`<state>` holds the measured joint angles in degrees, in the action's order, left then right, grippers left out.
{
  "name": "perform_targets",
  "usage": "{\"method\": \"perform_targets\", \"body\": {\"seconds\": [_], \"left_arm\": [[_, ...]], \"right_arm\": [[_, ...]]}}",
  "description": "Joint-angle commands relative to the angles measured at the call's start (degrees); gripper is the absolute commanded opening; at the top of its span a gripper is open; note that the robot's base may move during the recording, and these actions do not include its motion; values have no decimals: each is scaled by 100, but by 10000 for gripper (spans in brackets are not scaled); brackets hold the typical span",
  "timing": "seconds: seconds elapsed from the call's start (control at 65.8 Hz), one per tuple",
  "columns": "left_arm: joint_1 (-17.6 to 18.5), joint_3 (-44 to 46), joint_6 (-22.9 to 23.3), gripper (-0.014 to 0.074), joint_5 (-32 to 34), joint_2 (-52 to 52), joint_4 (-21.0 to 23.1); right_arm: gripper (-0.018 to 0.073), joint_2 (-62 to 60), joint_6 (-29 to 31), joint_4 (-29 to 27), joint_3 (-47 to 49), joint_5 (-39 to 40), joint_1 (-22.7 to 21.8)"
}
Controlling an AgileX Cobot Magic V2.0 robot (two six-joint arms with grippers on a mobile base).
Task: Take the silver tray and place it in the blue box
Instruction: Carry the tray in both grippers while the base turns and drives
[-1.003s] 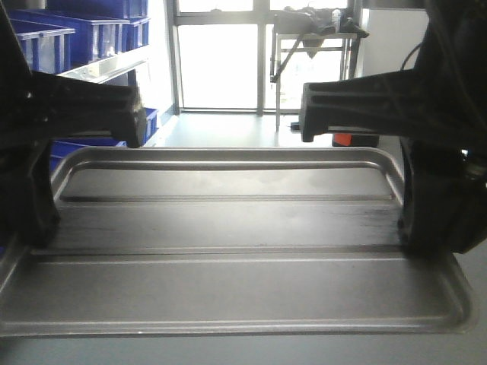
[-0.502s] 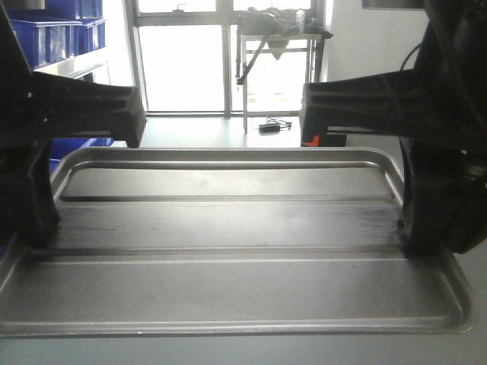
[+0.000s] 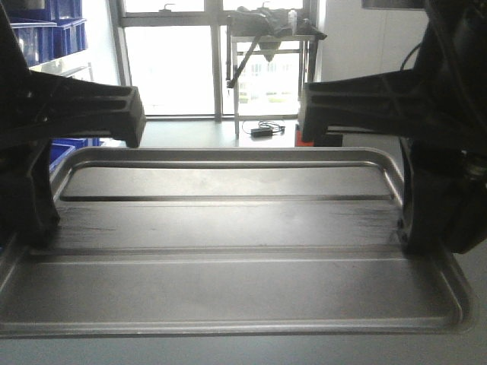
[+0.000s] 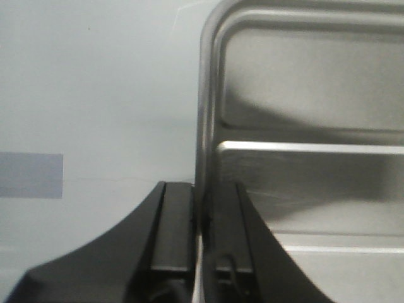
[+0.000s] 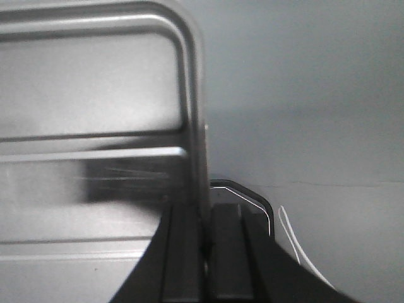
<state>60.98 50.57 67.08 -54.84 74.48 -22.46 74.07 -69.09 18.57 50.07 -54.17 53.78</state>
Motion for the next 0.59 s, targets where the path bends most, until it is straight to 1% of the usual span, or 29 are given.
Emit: {"method": "perform_targets", "body": {"seconds": [0.0,0.578], "left_arm": [[84,153,51,-13,319,-188,-21],[84,153,51,-13,311,-188,-21]], "right_arm": [[56,-179,-37,161,173,359,6],[56,-179,-37,161,173,364,6]]}}
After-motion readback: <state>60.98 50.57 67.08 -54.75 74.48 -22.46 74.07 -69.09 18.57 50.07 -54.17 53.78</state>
